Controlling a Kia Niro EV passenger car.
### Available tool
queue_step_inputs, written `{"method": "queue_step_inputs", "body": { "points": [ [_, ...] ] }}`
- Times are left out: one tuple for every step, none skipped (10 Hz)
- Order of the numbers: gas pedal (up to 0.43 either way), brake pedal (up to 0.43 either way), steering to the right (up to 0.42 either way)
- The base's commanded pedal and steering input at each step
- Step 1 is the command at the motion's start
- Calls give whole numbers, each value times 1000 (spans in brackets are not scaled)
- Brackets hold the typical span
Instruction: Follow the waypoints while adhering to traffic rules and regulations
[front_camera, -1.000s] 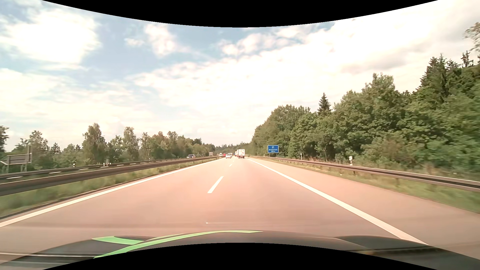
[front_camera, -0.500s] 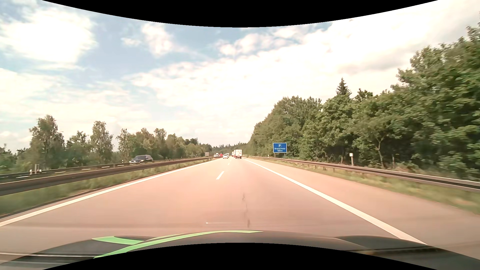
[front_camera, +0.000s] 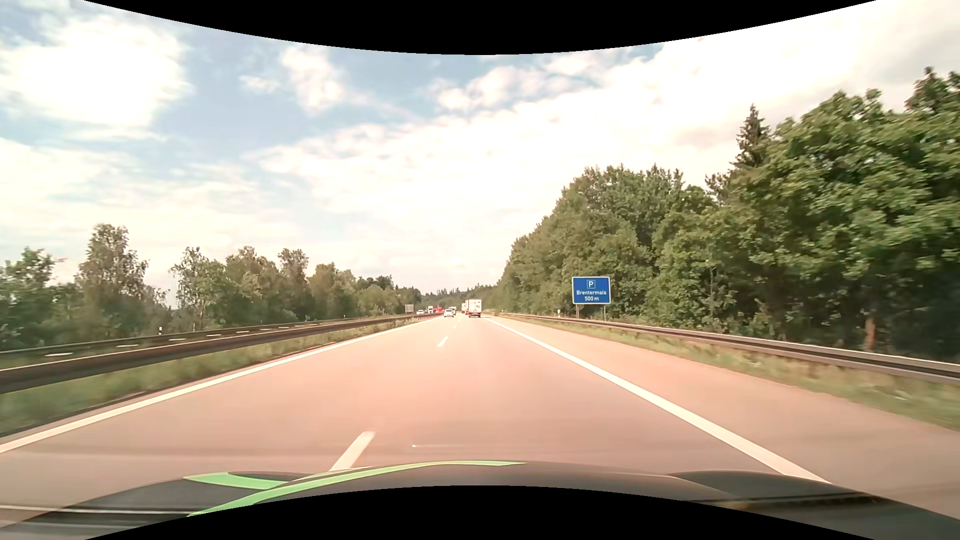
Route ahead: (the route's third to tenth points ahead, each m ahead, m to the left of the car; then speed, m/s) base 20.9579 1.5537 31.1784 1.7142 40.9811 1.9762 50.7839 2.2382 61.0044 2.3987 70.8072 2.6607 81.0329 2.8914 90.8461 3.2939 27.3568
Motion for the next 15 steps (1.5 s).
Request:
{"method": "queue_step_inputs", "body": {
  "points": [
    [209,0,-1],
    [209,0,-2],
    [189,0,-4],
    [177,0,-4],
    [177,0,-4],
    [177,0,-4],
    [177,0,-4],
    [177,0,-4],
    [169,0,-4],
    [169,0,-4],
    [169,0,-4],
    [169,0,-4],
    [169,0,-4],
    [169,0,-4],
    [169,0,-4]
  ]
}}
